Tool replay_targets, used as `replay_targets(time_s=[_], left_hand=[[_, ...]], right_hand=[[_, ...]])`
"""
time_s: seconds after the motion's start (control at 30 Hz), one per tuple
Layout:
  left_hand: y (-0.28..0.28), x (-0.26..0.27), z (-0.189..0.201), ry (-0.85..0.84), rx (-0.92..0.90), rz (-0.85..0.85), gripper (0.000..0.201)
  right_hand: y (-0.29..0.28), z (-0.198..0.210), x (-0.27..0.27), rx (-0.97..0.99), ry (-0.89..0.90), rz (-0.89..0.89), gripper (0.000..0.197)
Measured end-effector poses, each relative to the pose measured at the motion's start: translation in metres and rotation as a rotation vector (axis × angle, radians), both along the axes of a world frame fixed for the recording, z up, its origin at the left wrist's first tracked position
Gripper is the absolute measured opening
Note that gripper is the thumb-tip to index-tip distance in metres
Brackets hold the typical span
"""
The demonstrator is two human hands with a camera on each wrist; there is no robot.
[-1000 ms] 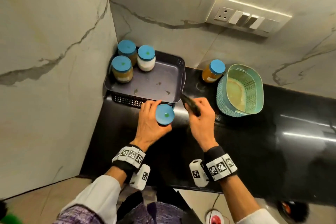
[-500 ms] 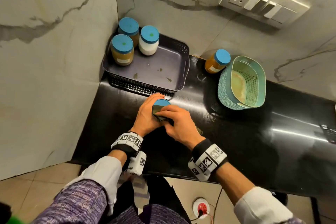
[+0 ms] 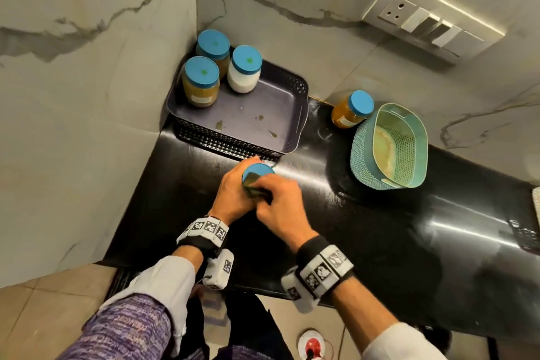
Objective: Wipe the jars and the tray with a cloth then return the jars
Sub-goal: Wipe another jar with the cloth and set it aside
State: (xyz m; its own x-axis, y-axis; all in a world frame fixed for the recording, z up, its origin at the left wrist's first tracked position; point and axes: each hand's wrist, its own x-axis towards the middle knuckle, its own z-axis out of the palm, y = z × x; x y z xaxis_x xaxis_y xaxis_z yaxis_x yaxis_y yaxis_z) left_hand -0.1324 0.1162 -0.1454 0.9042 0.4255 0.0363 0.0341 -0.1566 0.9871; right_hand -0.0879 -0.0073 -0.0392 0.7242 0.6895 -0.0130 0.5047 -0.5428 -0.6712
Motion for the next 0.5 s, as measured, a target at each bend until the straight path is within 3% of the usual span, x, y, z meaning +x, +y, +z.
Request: replay_targets(time_s=[0.07, 0.13, 0.3, 0.4, 0.5], left_hand=[[0.000, 0.002, -0.006, -0.031, -0.049, 0.030, 0.042], [0.001, 0.002, -0.003, -0.019, -0.085, 0.047, 0.036], [-0.001, 0.002, 0.010, -0.001, -0.069, -0.022, 0.062], [-0.006, -0.003, 0.006, -0.037, -0.136, 0.026, 0.036], [-0.001, -0.002, 0.007, 0.050, -0.105, 0.087, 0.021]], right_hand=[[0.023, 0.002, 0.007, 0.027, 0.016, 0.019, 0.038], [0.035, 0.006, 0.026, -0.015, -0.027, -0.020, 0.036], [-0.003, 0.001, 0.018, -0.083, -0.044, -0.187, 0.033], [0.014, 0.003, -0.005, -0.040, 0.023, -0.065, 0.033], [0.039, 0.004, 0.015, -0.038, 0.010, -0.060, 0.030]])
